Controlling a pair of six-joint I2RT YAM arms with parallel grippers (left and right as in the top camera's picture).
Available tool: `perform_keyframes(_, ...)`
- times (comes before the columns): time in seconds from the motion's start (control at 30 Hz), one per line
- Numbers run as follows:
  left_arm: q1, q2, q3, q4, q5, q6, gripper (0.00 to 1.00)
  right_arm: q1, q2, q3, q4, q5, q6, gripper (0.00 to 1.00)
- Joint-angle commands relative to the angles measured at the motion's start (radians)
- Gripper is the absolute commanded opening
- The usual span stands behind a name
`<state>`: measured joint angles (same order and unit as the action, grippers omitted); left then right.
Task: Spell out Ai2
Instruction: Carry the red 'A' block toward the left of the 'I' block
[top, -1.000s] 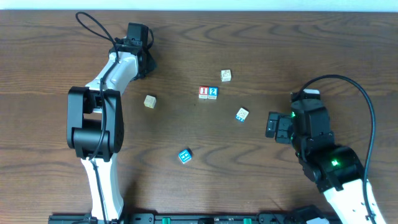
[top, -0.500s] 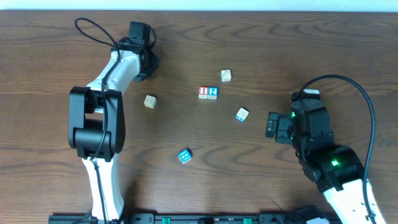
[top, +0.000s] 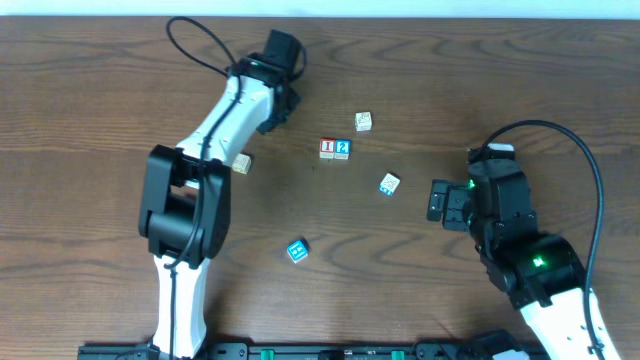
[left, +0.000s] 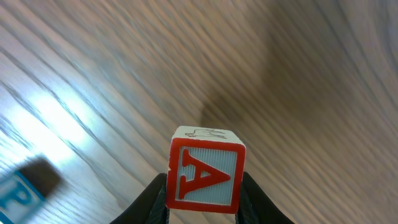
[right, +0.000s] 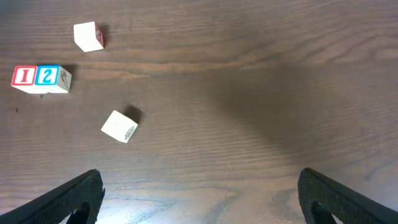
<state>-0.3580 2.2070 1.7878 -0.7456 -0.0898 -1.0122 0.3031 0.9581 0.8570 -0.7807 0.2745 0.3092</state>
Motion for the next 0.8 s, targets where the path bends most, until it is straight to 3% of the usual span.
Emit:
perform_keyframes(0.0,-0.053,0.009,0.01,-0.007,-0.03,-0.08,0.06,-0.01,-0.002,0.0,0.002,0.013,-0.011,0.99)
perform_keyframes(0.3,-0.194,0.009,0.01,-0.049,-0.154,-0.196,0.06,-0.01,-0.002,0.0,0.002,0.013,-0.011,0.99)
perform_keyframes(0.53,-0.204,0.009,0.01,-0.118,-0.142,-0.36,0.06,-0.01,-0.002,0.0,0.002,0.013,-0.011,0.99)
perform_keyframes(0.77,-0.204,0.009,0.01,-0.121,-0.086,-0.44,0.06,-0.01,-0.002,0.0,0.002,0.013,-0.011,0.99)
